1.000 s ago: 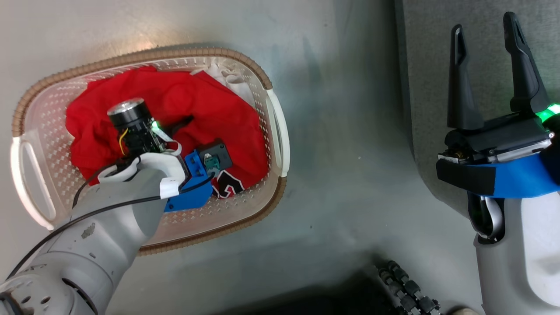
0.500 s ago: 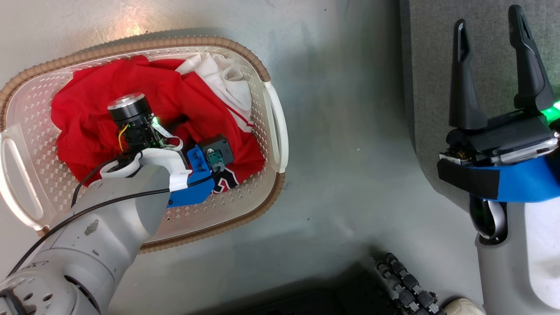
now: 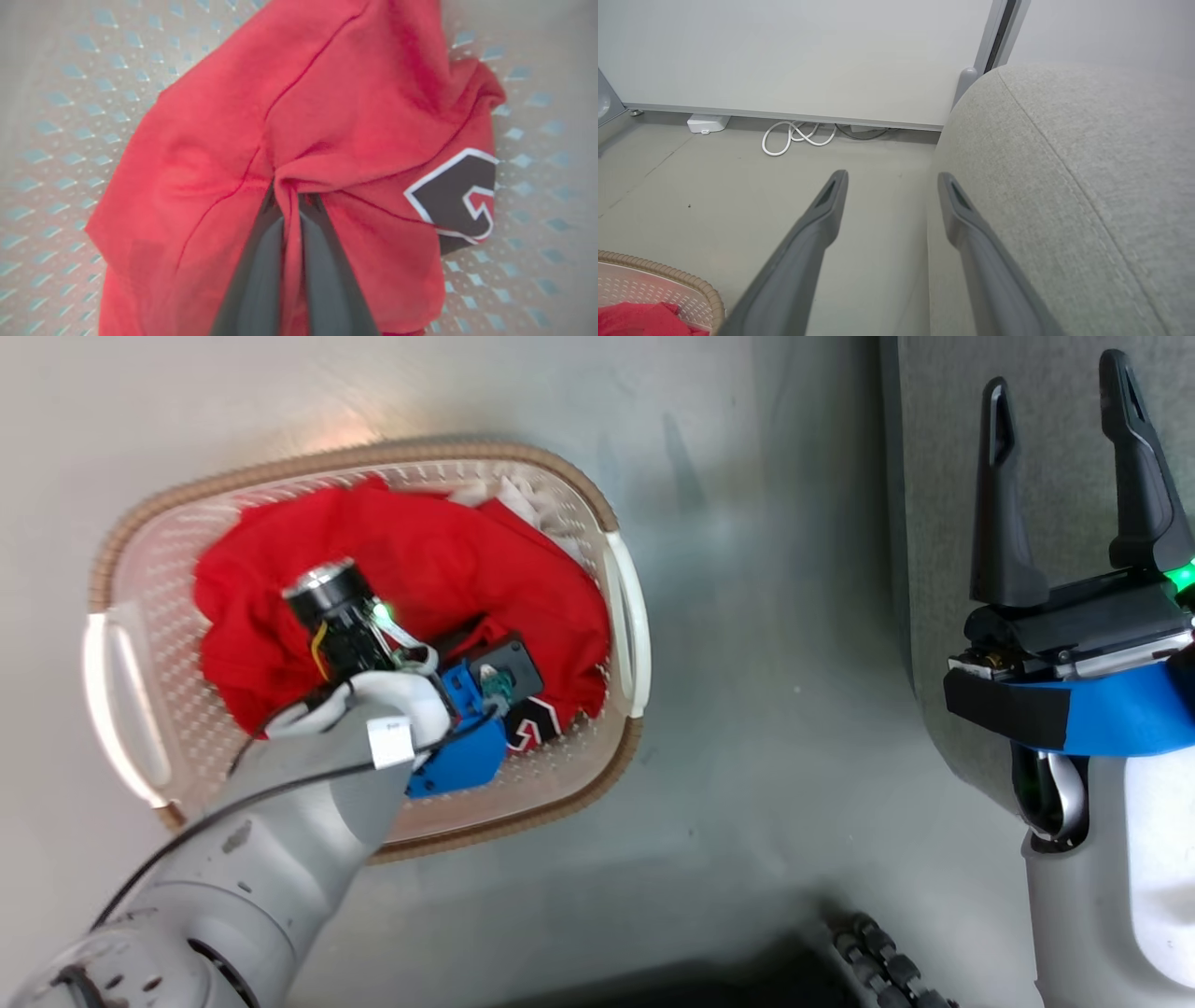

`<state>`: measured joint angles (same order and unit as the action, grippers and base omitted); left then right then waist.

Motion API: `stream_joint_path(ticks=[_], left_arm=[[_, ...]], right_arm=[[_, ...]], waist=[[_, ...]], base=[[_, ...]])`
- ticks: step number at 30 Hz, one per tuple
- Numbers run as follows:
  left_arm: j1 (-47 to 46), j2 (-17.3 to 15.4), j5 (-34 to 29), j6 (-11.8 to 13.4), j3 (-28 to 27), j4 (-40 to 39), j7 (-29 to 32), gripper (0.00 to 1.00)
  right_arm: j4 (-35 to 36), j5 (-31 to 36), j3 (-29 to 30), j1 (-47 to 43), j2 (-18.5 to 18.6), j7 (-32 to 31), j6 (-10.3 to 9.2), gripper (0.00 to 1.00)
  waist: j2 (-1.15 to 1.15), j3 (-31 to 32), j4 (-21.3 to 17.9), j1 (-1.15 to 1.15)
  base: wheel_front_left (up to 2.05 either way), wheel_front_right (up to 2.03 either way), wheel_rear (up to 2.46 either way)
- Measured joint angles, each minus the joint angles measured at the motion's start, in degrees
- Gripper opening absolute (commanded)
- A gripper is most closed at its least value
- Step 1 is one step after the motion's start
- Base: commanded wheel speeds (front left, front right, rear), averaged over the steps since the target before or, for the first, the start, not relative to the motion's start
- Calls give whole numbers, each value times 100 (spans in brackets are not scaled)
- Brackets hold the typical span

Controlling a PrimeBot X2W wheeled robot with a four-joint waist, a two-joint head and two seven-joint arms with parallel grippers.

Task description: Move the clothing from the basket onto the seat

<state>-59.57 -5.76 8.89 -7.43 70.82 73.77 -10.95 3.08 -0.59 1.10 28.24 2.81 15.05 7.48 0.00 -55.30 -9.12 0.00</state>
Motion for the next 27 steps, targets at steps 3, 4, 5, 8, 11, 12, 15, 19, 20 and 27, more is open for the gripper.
stream_joint_path(ticks=[3, 4, 5, 8, 11, 12, 15, 19, 20, 27], left_arm=[[101, 93, 147, 7, -118, -45, -196, 0], [112, 115, 165, 18, -126, -70, -244, 0], [140, 135, 196, 41, -151, -101, -288, 0], [315, 174, 333, 63, -226, -201, -365, 0], [461, 204, 498, 122, -361, -364, -388, 0], [508, 205, 553, 141, -413, -459, -391, 0], [690, 218, 755, 208, -661, -924, -404, 0], [949, 140, 969, 341, -1060, -1483, -404, 0], [1016, 108, 1007, 357, -1149, -1611, -404, 0], [1541, -91, 1068, 460, -1764, -2530, -404, 0]], right_arm=[[-71, 64, 49, -18, 0, 0, 0, 100], [-100, 100, 60, -34, 2, 0, 0, 100], [-127, 119, 69, -52, 1, 0, 0, 100], [-216, 149, 86, -133, 26, 0, 0, 100], [-331, 160, 96, -280, 65, 0, 0, 100], [-357, 162, 102, -327, 86, 0, 0, 100], [-438, 165, 121, -478, 120, 0, 0, 100], [-570, 180, 160, -707, 186, 0, 0, 100], [-600, 181, 159, -758, 193, 0, 0, 100], [-782, 180, 149, -1096, 194, 0, 0, 100]], waist=[[0, 226, 94, 0], [0, 305, 129, 0], [0, 390, 167, 0], [0, 671, 271, 0], [0, 990, 368, 0], [0, 1100, 399, 0], [0, 1442, 494, -1], [0, 1910, 628, -1], [0, 2026, 661, -1], [0, 2842, 836, -2]], base=[[0, 0, 0], [0, 0, 0], [0, 0, 0], [0, 0, 0], [0, 0, 0], [0, 0, 0], [0, 0, 0], [0, 0, 0], [0, 0, 0], [0, 0, 0]])
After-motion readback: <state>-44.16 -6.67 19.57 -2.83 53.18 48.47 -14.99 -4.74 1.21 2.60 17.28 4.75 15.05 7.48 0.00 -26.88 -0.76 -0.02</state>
